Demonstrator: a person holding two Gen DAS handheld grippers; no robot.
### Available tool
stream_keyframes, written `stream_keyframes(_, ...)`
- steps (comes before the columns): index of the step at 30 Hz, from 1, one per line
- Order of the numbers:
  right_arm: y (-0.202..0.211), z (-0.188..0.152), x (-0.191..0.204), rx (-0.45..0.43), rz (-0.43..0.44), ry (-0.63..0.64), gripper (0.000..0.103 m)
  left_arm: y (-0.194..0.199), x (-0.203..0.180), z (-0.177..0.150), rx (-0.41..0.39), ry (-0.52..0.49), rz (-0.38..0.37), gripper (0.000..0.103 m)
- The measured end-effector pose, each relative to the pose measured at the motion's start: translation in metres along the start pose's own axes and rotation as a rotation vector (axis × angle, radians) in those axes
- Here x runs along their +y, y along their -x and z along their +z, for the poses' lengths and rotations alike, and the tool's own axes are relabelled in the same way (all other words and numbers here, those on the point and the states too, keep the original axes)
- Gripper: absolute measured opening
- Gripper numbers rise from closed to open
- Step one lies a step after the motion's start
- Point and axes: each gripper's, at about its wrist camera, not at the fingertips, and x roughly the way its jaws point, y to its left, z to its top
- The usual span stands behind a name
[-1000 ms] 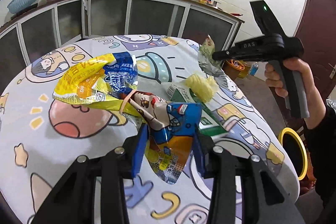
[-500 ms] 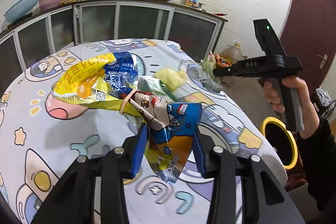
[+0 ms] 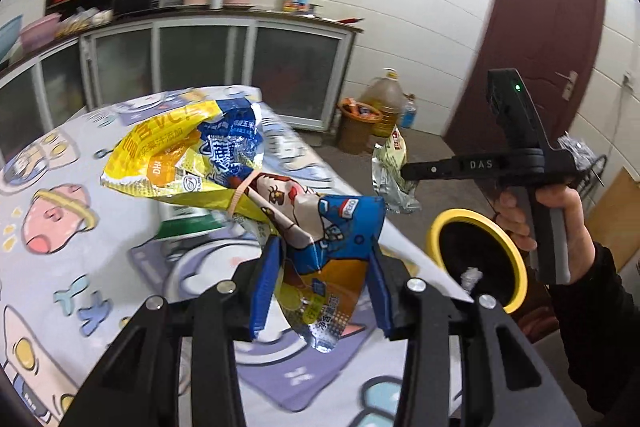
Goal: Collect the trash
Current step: 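Carry both wrappers over the bin and open both tools to drop them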
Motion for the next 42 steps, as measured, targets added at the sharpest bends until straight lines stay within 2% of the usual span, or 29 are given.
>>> stream_keyframes(10,0.078,-0.045,-0.07,-0.113,-0.094,-0.092,0.005,-0.035,-0.078,0.012,0.012,-0.111,-0.119,0.039)
stream_keyframes(17,0.109,-0.074,-0.118,-0.164,-0.147,-0.189,0.005,-0.058,-0.126,0.016,0.032,-0.18,-0.184,0.039)
stream_keyframes(32,0.132,-0.128,-0.194,-0.193,-0.235,-0.361,0.005,-0.102,-0.205,0.014,0.075,-0.29,-0.3,0.039)
stream_keyframes(42,0.132,-0.151,-0.224,-0.174,-0.282,-0.414,0.005,-0.125,-0.239,0.011,0.096,-0.343,-0.332,0.04)
